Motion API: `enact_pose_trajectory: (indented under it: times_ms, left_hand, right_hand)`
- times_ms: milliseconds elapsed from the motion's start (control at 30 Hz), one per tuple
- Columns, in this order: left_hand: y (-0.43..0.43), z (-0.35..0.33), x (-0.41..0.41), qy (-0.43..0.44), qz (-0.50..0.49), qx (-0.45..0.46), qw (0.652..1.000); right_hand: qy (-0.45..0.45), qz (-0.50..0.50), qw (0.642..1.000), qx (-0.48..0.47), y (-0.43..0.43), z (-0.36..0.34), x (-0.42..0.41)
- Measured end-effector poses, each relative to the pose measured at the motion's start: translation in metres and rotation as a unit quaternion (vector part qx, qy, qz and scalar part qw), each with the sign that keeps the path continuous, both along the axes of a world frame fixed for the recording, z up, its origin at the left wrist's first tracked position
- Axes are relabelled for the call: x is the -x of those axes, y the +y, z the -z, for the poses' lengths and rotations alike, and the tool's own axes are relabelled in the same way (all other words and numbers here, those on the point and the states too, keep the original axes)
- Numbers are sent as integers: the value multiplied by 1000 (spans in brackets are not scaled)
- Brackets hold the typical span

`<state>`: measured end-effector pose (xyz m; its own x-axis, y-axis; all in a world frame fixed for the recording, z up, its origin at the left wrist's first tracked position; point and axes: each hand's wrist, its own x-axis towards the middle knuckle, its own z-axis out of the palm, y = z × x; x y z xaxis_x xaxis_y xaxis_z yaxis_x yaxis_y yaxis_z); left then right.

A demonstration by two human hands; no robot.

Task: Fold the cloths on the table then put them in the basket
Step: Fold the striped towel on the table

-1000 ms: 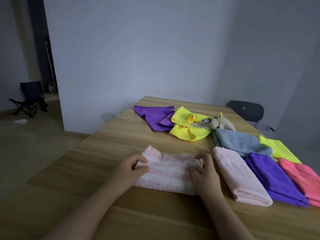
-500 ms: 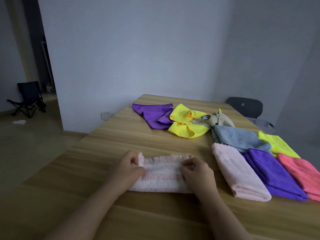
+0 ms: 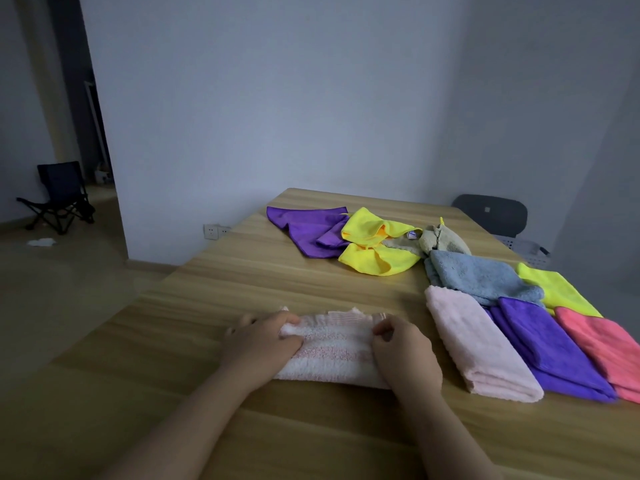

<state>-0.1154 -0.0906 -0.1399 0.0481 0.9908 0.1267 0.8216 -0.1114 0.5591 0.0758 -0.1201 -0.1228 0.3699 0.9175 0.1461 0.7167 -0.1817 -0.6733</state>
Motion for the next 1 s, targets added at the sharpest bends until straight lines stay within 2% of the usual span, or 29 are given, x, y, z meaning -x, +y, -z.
enact_pose_trajectory:
  times_ms: [100, 200, 267, 367, 433, 500, 633, 700, 767, 833, 933, 1000]
  left_hand:
    - [3, -1, 0, 67, 25, 33, 997]
    - [7, 1, 0, 111, 52, 62, 991]
    - [9, 1, 0, 119, 58, 74, 988]
    - [9, 3, 1, 119, 57, 66, 989]
    - [8, 5, 1, 111, 47, 53, 991]
    - [8, 6, 1, 99, 28, 45, 994]
    - [5, 6, -1, 85, 13, 35, 996]
    - [4, 3, -1, 71, 16, 21, 997]
    - [3, 1, 2, 14, 23, -12, 1000]
    - [-3, 1, 7, -123, 43, -42, 991]
    - [-8, -14, -1, -382, 41, -48, 922]
    - [-6, -23, -12, -530, 32, -44, 846]
  right_hand:
    - [-204, 5, 979, 13, -4, 2, 4]
    - [-296, -58, 950, -76, -9, 3, 6]
    - [-301, -137, 934, -131, -11, 5, 7]
    - [-299, -248, 921, -34, -10, 12, 11]
    - [-283, -256, 923, 45, -5, 15, 10]
    - [-270, -252, 927, 68, -3, 16, 9]
    - [-298, -267, 913, 83, -4, 15, 5]
    - [-295, -259, 919, 45, -7, 16, 5]
    - [-296, -239, 924, -28, -10, 17, 6]
    - [-302, -222, 924, -78, -13, 15, 6]
    - [-267, -179, 941, -107, -16, 7, 4]
    - [-197, -132, 962, -133, -17, -1, 2]
